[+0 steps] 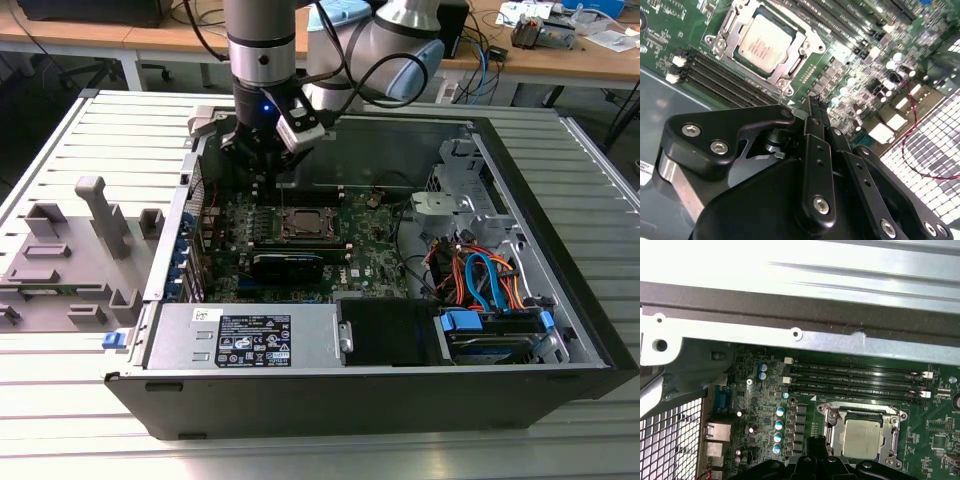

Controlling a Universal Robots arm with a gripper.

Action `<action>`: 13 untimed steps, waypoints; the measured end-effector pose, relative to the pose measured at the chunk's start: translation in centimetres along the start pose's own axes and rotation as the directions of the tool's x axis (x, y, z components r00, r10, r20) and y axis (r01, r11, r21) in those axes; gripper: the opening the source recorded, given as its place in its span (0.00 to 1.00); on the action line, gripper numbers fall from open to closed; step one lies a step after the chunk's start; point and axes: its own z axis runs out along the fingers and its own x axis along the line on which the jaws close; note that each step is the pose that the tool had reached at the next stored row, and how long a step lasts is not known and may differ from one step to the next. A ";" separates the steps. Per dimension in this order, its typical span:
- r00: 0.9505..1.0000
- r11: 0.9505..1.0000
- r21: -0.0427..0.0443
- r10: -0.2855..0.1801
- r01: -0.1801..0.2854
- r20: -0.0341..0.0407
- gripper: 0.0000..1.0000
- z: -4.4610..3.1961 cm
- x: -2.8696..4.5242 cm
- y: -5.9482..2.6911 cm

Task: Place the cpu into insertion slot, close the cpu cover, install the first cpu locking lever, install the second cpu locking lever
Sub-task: 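Install the first cpu locking lever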

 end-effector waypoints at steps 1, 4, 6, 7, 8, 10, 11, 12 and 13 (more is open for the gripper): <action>1.000 1.000 -0.004 0.000 0.000 0.000 0.11 0.01 -0.01 0.10; 1.000 1.000 -0.020 0.000 0.000 0.002 0.11 0.03 -0.04 0.39; 1.000 1.000 -0.031 0.001 -0.001 0.003 0.11 0.06 -0.06 0.54; 1.000 0.999 -0.037 0.001 -0.001 0.004 0.11 0.08 -0.06 0.64; 1.000 0.999 -0.040 0.001 -0.001 0.004 0.11 0.10 -0.07 0.74; 1.000 0.999 -0.040 0.001 -0.001 0.004 0.11 0.07 -0.16 1.61; 1.000 0.999 -0.040 0.001 0.000 0.004 0.11 0.06 -0.18 1.82; 1.000 0.999 -0.040 0.000 0.000 0.004 0.11 0.06 -0.20 1.96; 1.000 0.999 -0.040 0.000 0.000 0.004 0.11 0.07 -0.22 2.11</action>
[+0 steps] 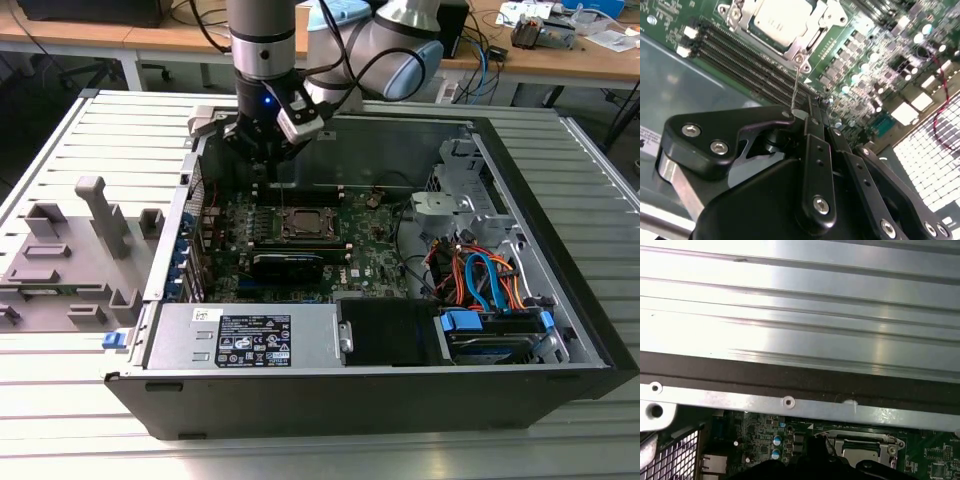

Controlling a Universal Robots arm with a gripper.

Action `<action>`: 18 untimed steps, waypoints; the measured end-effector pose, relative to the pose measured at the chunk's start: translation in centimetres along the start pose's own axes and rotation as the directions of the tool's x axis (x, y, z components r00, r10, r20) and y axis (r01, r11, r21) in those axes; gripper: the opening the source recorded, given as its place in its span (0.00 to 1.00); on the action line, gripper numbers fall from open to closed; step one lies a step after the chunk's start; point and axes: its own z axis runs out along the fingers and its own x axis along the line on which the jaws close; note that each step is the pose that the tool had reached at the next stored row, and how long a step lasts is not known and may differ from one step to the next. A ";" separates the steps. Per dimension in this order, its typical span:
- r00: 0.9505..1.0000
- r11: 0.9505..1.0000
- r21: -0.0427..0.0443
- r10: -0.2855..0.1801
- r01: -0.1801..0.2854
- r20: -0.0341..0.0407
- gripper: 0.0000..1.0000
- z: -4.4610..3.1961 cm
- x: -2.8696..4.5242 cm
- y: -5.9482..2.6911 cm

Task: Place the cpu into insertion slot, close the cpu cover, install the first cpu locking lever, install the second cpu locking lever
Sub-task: 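Install the first cpu locking lever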

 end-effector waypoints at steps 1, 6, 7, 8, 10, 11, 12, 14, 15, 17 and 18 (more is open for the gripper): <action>1.000 1.000 0.000 -0.001 0.001 0.000 0.11 0.01 -0.02 0.08; 1.000 1.000 0.000 -0.010 0.010 0.000 0.11 0.09 -0.35 0.33; 1.000 1.000 0.000 -0.011 0.011 0.000 0.11 0.10 -0.42 0.35; 1.000 1.000 0.000 -0.013 0.013 0.000 0.11 0.11 -0.51 0.37; 1.000 1.000 0.000 -0.015 0.015 0.000 0.11 0.15 -0.69 0.37; 1.000 1.000 0.000 -0.016 0.016 0.000 0.11 0.17 -0.77 0.37; 1.000 1.000 -0.001 -0.018 0.018 0.000 0.11 0.21 -0.89 0.35; 1.000 1.000 0.000 -0.019 0.019 0.000 0.11 0.29 -1.06 0.34; 1.000 1.000 0.000 -0.020 0.020 0.000 0.11 0.32 -1.16 0.33; 1.000 1.000 -0.001 -0.021 0.021 0.000 0.11 0.39 -1.38 0.30; 1.000 1.000 -0.001 -0.021 0.021 0.000 0.11 0.40 -1.46 0.30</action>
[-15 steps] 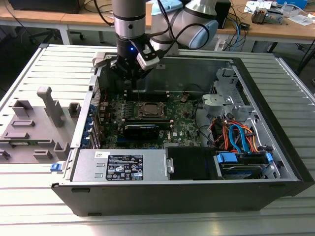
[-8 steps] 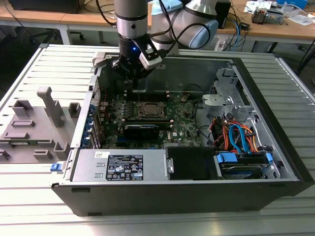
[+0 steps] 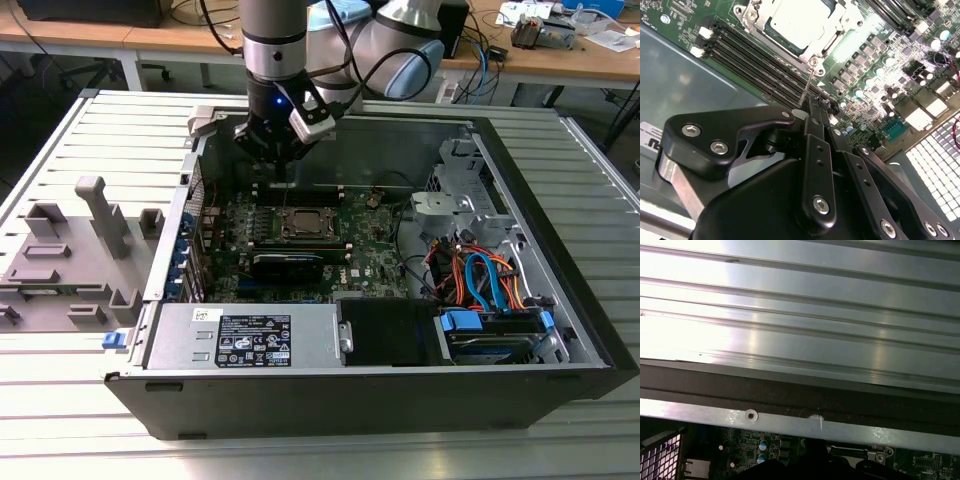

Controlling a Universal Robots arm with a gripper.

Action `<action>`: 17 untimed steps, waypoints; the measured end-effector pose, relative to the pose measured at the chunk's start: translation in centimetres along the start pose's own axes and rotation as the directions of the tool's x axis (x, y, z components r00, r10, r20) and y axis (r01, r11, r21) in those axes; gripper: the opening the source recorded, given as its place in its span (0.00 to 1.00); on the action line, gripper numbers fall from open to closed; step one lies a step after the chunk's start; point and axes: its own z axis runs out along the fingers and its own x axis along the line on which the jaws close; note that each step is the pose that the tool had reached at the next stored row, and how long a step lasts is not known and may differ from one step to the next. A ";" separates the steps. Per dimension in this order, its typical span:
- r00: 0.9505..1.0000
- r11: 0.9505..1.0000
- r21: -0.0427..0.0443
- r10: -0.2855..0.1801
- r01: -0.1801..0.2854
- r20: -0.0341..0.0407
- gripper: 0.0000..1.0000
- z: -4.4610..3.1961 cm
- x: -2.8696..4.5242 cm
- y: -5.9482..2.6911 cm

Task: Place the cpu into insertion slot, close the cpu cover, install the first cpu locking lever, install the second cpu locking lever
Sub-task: 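Install the first cpu locking lever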

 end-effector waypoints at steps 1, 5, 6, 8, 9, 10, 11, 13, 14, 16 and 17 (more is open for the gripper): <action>1.000 1.000 0.000 0.000 0.000 0.000 0.11 0.01 -0.06 -0.01; 1.000 1.000 0.000 0.000 0.000 0.000 0.11 0.04 -0.35 -0.05; 1.000 1.000 0.000 0.000 0.000 0.000 0.11 0.05 -0.39 -0.05; 1.000 1.000 0.000 0.000 0.000 0.000 0.11 0.06 -0.51 -0.06; 1.000 1.000 0.000 0.000 0.000 0.000 0.11 0.08 -0.59 -0.07; 1.000 1.000 0.000 0.000 0.000 0.000 0.11 0.10 -0.72 -0.09; 1.000 1.000 0.000 0.000 0.000 0.000 0.11 0.12 -0.84 -0.11; 1.000 1.000 0.000 -0.001 0.001 0.000 0.11 0.14 -1.04 -0.13; 1.000 1.000 0.000 -0.001 0.001 0.000 0.11 0.15 -1.11 -0.14; 1.000 1.000 0.000 0.000 0.000 0.000 0.11 0.15 -1.15 -0.15; 1.000 1.000 0.000 0.000 0.000 0.000 0.11 0.15 -1.15 -0.15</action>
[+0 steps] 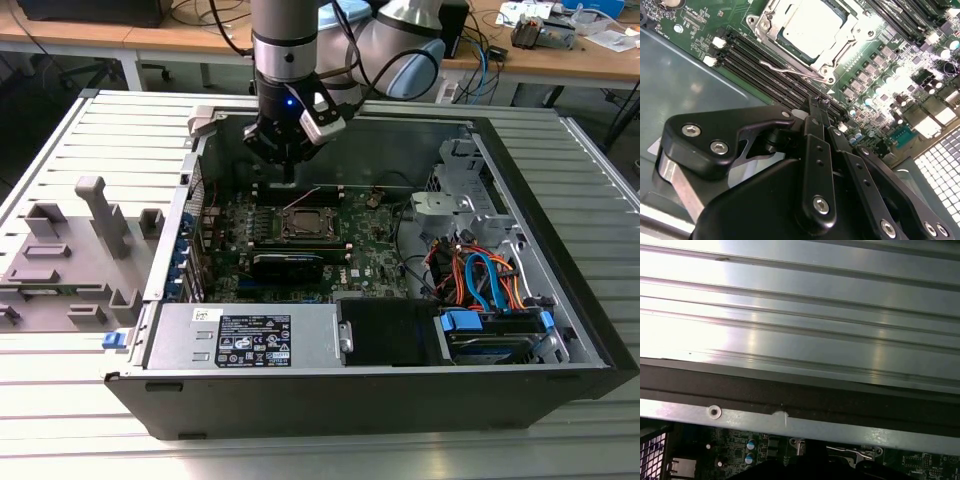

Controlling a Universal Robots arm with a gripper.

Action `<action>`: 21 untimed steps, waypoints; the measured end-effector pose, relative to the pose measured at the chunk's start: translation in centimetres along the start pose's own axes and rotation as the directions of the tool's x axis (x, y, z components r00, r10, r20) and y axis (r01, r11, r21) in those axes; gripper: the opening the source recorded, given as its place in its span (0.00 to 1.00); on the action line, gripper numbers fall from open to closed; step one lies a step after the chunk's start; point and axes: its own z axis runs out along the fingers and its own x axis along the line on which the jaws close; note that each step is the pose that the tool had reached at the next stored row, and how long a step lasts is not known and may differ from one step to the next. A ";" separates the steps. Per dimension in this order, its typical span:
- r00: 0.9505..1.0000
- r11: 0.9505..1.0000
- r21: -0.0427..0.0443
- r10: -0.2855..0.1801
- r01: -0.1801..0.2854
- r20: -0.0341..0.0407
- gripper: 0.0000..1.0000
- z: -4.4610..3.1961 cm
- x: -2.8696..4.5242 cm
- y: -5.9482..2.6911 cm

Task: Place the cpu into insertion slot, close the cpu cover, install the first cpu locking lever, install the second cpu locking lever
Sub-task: 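Install the first cpu locking lever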

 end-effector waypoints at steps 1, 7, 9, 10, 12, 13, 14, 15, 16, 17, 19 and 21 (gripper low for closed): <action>1.000 1.000 0.000 0.000 0.000 0.000 0.11 0.01 -0.01 0.00; 1.000 1.000 0.000 0.000 0.000 0.000 0.11 0.02 -0.16 -0.01; 1.000 1.000 0.000 0.000 0.000 0.000 0.11 0.04 -0.26 -0.03; 1.000 1.000 0.000 0.000 0.000 0.000 0.11 0.06 -0.29 -0.03; 1.000 1.000 0.000 0.000 0.000 0.000 0.11 0.16 -0.32 -0.03; 1.000 1.000 0.000 0.000 0.000 0.000 0.11 0.22 -0.32 -0.04; 1.000 1.000 0.000 0.000 0.000 0.000 0.11 0.28 -0.33 -0.04; 1.000 1.000 0.000 0.000 0.000 0.000 0.11 0.35 -0.34 -0.04; 1.000 1.000 0.000 0.000 0.000 0.000 0.11 0.43 -0.35 -0.04; 1.000 1.000 0.000 0.000 0.000 0.000 0.11 0.52 -0.35 -0.05; 1.000 1.000 0.000 0.000 0.000 0.000 0.11 0.77 -0.35 -0.05; 1.000 1.000 0.000 0.000 0.000 0.000 0.11 1.05 -0.34 -0.05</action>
